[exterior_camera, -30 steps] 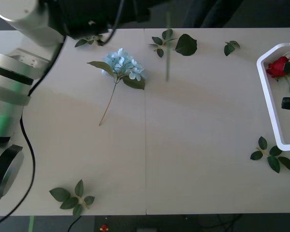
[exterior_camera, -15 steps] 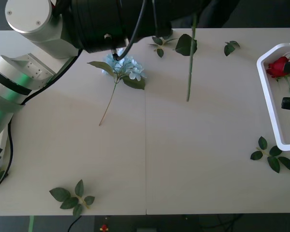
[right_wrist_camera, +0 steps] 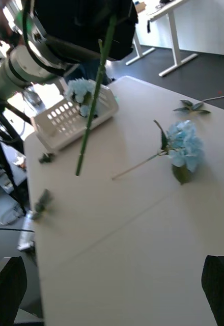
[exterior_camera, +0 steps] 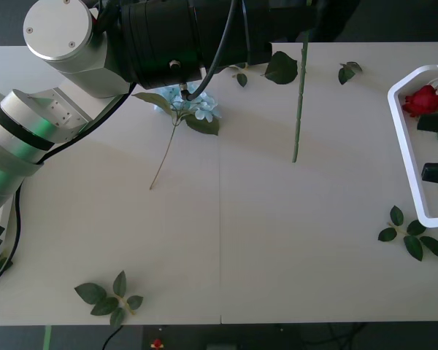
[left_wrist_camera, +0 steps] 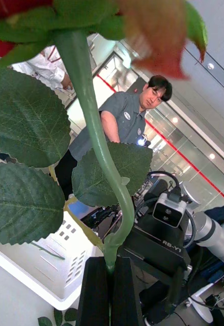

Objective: Place the red flowers into the right box and the blue flowers into the left box. If a person shows an open palm, hand one flower to the person first, then continue sorting.

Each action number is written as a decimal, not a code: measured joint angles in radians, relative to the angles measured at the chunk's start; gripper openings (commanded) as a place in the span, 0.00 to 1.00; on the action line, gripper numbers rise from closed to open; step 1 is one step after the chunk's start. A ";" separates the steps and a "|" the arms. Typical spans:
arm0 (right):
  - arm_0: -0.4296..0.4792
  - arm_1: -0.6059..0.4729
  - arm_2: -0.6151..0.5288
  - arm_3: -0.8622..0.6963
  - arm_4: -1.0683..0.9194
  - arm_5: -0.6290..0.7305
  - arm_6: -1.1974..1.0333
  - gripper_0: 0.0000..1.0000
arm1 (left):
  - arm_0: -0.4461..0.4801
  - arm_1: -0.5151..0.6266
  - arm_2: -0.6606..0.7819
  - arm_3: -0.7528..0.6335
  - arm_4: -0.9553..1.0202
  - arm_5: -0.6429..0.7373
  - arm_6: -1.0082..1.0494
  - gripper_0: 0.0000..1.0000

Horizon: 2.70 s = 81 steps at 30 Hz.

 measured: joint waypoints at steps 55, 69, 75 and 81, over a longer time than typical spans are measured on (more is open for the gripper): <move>-0.404 0.219 0.586 0.000 -0.152 -0.400 -0.002 0.00 | 0.000 0.001 0.000 -0.002 0.001 0.000 0.000 0.00; -0.405 0.219 0.587 0.000 -0.150 -0.415 -0.001 0.00 | 0.000 0.001 0.000 -0.004 0.002 0.000 0.000 0.00; -0.407 0.219 0.588 0.000 -0.150 -0.416 -0.001 0.00 | 0.000 0.001 0.000 -0.004 0.002 0.000 0.000 0.90; -0.413 0.219 0.588 0.000 -0.150 -0.420 -0.001 0.00 | 0.000 0.001 0.000 -0.004 0.002 0.000 0.000 1.00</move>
